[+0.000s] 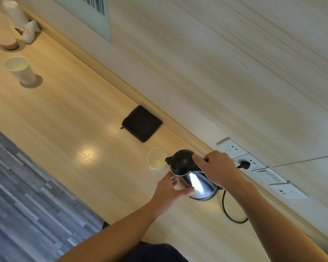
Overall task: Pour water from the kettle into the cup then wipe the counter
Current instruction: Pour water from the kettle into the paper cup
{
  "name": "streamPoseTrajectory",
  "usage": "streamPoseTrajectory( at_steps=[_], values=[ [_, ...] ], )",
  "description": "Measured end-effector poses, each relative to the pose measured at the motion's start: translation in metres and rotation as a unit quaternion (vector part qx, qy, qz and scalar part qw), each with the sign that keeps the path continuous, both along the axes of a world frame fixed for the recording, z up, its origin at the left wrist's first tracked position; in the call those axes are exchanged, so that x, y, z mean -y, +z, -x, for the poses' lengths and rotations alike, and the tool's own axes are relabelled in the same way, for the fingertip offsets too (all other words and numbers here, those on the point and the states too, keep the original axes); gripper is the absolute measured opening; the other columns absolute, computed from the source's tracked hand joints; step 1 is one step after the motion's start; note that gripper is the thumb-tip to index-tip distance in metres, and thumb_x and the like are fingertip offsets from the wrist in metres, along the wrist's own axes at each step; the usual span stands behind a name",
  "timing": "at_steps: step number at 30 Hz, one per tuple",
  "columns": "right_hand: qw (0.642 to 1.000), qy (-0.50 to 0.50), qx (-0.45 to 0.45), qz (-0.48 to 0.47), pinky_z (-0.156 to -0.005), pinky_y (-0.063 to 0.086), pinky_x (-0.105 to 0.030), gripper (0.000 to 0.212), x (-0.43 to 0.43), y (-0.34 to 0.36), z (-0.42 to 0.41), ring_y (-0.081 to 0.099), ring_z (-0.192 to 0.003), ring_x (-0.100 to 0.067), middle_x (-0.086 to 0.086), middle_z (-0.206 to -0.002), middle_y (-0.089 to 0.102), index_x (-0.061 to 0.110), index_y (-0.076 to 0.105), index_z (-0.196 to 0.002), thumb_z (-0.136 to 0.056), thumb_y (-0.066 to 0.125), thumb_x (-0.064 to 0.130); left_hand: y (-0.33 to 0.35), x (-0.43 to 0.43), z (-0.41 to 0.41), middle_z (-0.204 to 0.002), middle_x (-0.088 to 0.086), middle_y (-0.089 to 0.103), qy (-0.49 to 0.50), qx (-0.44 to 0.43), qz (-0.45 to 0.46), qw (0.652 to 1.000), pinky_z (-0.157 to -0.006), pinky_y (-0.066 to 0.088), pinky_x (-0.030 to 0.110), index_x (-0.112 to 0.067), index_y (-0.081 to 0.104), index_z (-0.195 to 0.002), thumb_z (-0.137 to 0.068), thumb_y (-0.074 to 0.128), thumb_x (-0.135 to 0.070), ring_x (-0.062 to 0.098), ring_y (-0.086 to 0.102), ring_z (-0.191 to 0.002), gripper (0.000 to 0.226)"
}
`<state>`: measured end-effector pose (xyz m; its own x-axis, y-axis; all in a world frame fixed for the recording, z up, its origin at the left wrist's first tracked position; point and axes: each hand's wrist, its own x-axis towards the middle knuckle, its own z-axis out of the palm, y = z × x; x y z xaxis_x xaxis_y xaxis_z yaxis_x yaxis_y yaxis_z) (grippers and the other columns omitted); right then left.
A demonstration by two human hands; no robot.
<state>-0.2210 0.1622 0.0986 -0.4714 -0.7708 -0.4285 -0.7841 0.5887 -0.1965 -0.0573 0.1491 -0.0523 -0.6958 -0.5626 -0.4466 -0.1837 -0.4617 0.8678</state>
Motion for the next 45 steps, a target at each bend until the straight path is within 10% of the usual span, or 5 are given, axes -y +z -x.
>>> streamPoseTrajectory(
  at_steps=[23,45],
  values=[
    [0.998,-0.022,-0.007,-0.065,-0.07,0.053,-0.038,0.059,0.011,0.014,-0.004,0.055,-0.066,-0.023,-0.003,-0.067,0.056,0.016,0.052,-0.066,-0.098,0.037,0.063,-0.003,-0.001,0.003,-0.124,0.002,0.076,-0.001,0.01,-0.027,1.0,-0.115,0.053,0.047,-0.02,0.063,-0.13,-0.065,0.096,-0.04,0.022,0.07,-0.126,0.076],
    [0.996,0.042,-0.031,-0.068,-0.067,0.056,-0.039,0.049,0.018,0.03,-0.012,0.047,-0.061,-0.023,-0.005,-0.065,0.042,0.03,0.021,-0.063,-0.108,0.042,0.037,0.002,-0.002,0.007,-0.127,0.005,0.074,-0.001,-0.003,-0.051,0.999,-0.117,0.051,0.046,-0.019,0.063,-0.132,-0.065,0.097,-0.04,0.024,0.068,-0.128,0.077]
  ],
)
